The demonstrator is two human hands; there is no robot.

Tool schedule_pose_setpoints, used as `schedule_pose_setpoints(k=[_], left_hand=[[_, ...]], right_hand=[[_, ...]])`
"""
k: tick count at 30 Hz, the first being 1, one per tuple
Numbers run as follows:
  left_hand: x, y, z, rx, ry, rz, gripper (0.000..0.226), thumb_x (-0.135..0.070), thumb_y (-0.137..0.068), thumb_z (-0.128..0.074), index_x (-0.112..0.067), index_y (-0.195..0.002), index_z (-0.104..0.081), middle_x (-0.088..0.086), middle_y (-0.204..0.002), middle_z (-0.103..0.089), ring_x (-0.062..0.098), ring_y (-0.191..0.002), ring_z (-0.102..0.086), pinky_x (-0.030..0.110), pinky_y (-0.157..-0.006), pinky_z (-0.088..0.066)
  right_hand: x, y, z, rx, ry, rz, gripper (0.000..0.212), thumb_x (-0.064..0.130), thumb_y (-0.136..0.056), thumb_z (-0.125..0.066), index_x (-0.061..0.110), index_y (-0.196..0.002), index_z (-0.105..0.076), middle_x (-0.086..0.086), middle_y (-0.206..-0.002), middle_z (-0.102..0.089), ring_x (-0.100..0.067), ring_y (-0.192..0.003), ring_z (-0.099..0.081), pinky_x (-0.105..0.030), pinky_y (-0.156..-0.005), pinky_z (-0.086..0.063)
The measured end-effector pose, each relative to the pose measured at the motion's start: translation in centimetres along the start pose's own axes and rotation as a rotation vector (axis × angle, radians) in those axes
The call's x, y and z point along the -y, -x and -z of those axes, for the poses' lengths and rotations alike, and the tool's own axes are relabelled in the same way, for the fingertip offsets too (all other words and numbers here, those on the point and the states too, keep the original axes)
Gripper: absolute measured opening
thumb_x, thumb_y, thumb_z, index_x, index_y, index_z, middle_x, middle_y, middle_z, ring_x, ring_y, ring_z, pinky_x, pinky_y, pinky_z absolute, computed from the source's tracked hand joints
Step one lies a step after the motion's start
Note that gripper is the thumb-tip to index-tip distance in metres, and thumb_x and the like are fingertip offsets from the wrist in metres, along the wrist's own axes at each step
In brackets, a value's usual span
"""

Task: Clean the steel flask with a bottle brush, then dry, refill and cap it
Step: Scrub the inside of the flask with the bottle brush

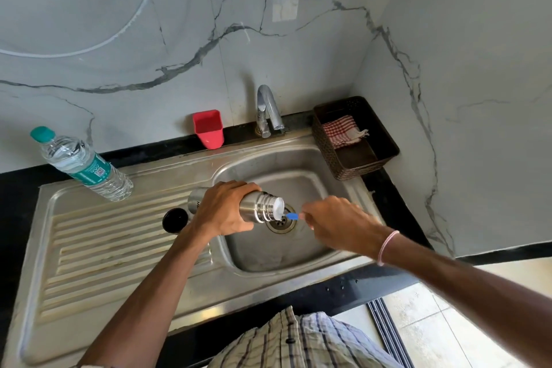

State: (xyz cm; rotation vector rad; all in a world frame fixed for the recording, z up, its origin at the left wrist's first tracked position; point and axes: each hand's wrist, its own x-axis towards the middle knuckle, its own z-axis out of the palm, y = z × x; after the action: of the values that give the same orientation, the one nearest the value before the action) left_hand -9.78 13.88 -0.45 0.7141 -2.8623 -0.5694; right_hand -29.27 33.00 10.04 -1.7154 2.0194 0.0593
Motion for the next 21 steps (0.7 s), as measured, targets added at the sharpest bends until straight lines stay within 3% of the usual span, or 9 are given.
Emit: schedule_pose_setpoints(k=[2,3,6,9,11,13,15,18,21], left_hand=[[0.3,0.1,0.1,0.005,-0.014,-0.005,0.072,-0.052,-0.053,-0.079,-0.036,-0.121,-0.064,-0.015,-0.106,-0.074,0.016,-0.094,-0.069,0.037,-0.089,-0.054],[0.4,0.1,0.1,-0.002,-0.028,0.000,0.071,-0.051,-0.053,-0.079,-0.036,-0.121,-0.064,-0.014,-0.106,-0.074,0.016,-0.093,-0.070,0.036,-0.088,-0.053],[0.4,0.0,0.7,-0.033,-0.011,0.073,0.068,-0.047,-0.051,-0.084,-0.037,-0.116,-0.065,-0.012,-0.101,-0.075,0.018,-0.087,-0.070,0.030,-0.077,-0.050],[0.6,0.1,1.0,-0.021,0.020,0.101,0.067,-0.046,-0.051,-0.085,-0.038,-0.114,-0.065,-0.013,-0.099,-0.074,0.017,-0.083,-0.068,0.026,-0.070,-0.046],[0.7,0.2,1.3,0.004,0.000,0.092,0.069,-0.048,-0.052,-0.084,-0.039,-0.117,-0.065,-0.014,-0.102,-0.074,0.016,-0.086,-0.068,0.027,-0.074,-0.046],[0.8,0.3,1.3,0.023,-0.018,0.076,0.070,-0.048,-0.052,-0.083,-0.038,-0.119,-0.066,-0.016,-0.105,-0.074,0.014,-0.090,-0.068,0.026,-0.077,-0.044],[1.1,0.6,1.1,0.042,-0.021,0.067,0.070,-0.049,-0.052,-0.083,-0.038,-0.119,-0.066,-0.018,-0.104,-0.074,0.013,-0.091,-0.069,0.027,-0.078,-0.046],[1.6,0.9,1.1,0.045,-0.005,0.070,0.070,-0.048,-0.051,-0.082,-0.039,-0.118,-0.065,-0.018,-0.104,-0.074,0.013,-0.090,-0.069,0.031,-0.080,-0.050],[1.7,0.8,1.7,0.016,-0.010,0.090,0.069,-0.045,-0.051,-0.085,-0.037,-0.117,-0.067,-0.015,-0.101,-0.074,0.013,-0.087,-0.068,0.028,-0.076,-0.046]], right_hand=[[-0.6,-0.4,1.4,0.160,-0.296,-0.033,0.036,0.035,-0.108,-0.038,0.020,-0.083,-0.058,-0.004,-0.083,-0.061,-0.023,-0.077,-0.060,-0.038,-0.071,-0.046],[-0.8,-0.3,1.7,0.140,-0.229,-0.037,0.036,0.038,-0.108,-0.037,0.021,-0.085,-0.058,-0.004,-0.085,-0.063,-0.023,-0.079,-0.061,-0.038,-0.073,-0.047],[-0.6,-0.1,0.0,-0.265,0.474,0.053,0.015,0.034,-0.103,-0.049,0.021,-0.103,-0.057,-0.004,-0.084,-0.064,-0.026,-0.070,-0.064,-0.037,-0.058,-0.043],[-0.1,0.1,-0.8,-0.433,0.659,0.199,0.008,0.012,-0.088,-0.059,0.018,-0.093,-0.059,-0.001,-0.069,-0.056,-0.023,-0.051,-0.056,-0.033,-0.048,-0.033],[-0.8,0.0,-0.6,-0.408,0.618,0.223,0.011,0.013,-0.087,-0.062,0.019,-0.096,-0.059,0.000,-0.063,-0.056,-0.023,-0.042,-0.053,-0.031,-0.042,-0.025],[-0.6,0.3,0.1,-0.306,0.483,0.160,0.008,0.022,-0.097,-0.056,0.024,-0.105,-0.055,0.000,-0.065,-0.057,-0.026,-0.048,-0.054,-0.033,-0.045,-0.029],[-1.0,0.2,1.3,-0.104,0.162,0.087,0.013,0.032,-0.106,-0.043,0.027,-0.099,-0.053,0.000,-0.073,-0.056,-0.027,-0.065,-0.058,-0.036,-0.056,-0.040],[-2.2,-0.4,3.1,0.152,-0.278,0.004,0.035,0.039,-0.107,-0.042,0.023,-0.083,-0.062,-0.001,-0.083,-0.065,-0.019,-0.077,-0.061,-0.038,-0.074,-0.049],[-2.5,-0.1,2.2,-0.132,0.184,0.063,0.020,0.035,-0.105,-0.046,0.024,-0.099,-0.062,-0.001,-0.085,-0.066,-0.023,-0.073,-0.064,-0.035,-0.062,-0.044]])
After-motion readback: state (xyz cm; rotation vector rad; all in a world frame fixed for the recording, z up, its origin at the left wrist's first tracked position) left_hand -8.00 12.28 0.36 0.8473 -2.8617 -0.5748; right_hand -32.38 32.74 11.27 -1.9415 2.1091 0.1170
